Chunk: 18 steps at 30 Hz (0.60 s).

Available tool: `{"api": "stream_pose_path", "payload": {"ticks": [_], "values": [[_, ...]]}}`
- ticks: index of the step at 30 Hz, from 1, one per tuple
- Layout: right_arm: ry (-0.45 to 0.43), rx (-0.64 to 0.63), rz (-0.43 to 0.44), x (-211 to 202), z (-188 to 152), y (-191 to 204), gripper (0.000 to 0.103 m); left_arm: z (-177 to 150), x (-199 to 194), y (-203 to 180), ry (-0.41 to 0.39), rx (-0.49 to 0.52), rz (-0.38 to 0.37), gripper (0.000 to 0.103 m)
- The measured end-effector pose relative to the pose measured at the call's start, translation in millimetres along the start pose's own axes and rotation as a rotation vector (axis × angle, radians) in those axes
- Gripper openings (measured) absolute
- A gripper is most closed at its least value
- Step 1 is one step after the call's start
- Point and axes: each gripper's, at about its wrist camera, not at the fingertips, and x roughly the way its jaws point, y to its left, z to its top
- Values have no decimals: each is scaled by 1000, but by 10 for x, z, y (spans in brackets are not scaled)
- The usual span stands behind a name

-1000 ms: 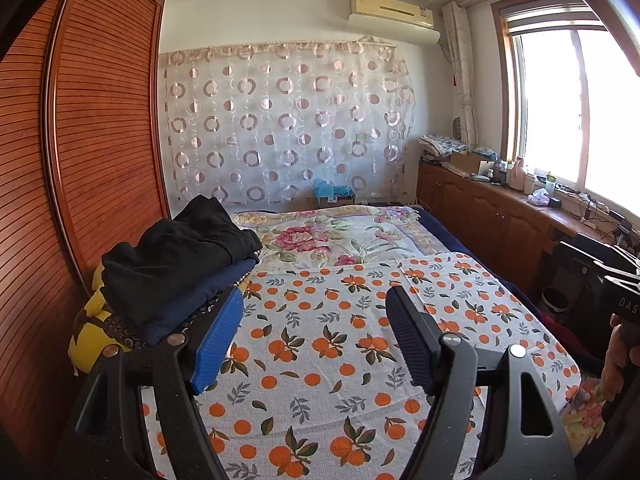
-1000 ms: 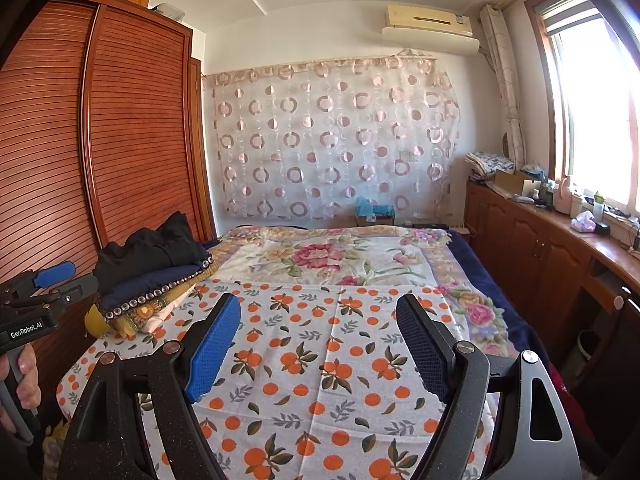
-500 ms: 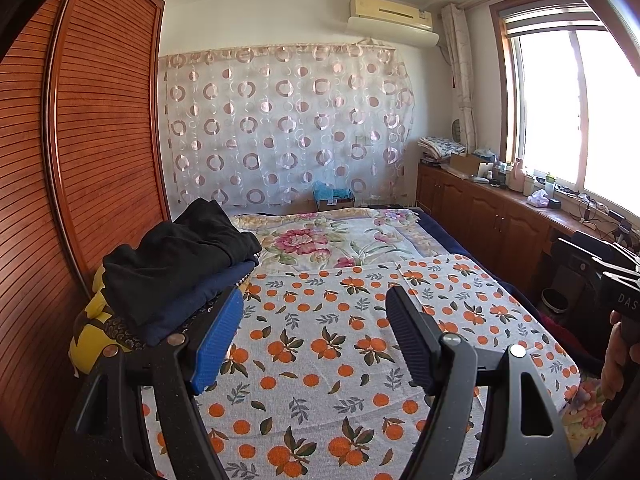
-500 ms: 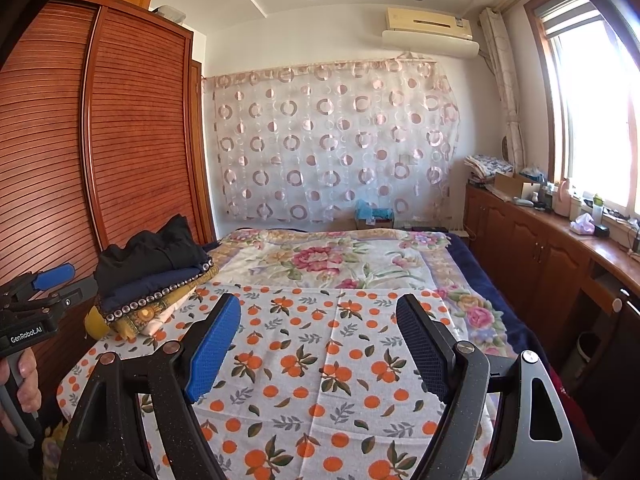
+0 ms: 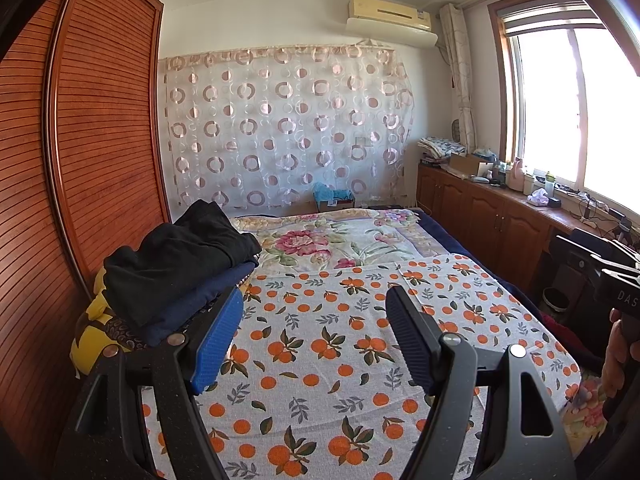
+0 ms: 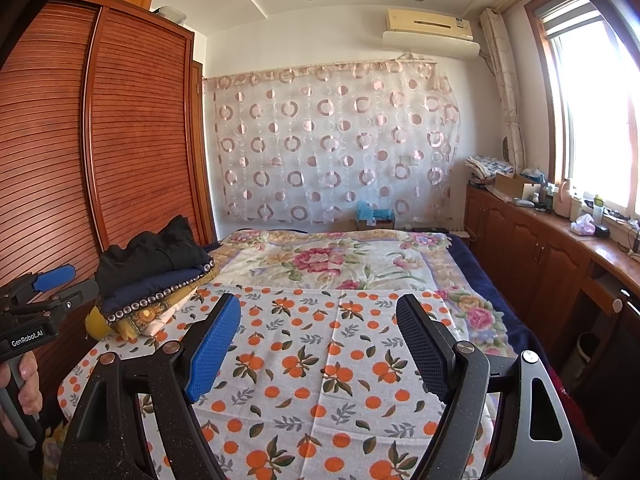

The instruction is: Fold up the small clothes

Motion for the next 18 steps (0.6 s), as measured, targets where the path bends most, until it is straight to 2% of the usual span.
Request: {"api": "stream_pose_path", "payload": {"ticks": [18], "values": [[-6,-2,1,3,-13,-21,82,60,-52,13,-18,-10,21,75]]}}
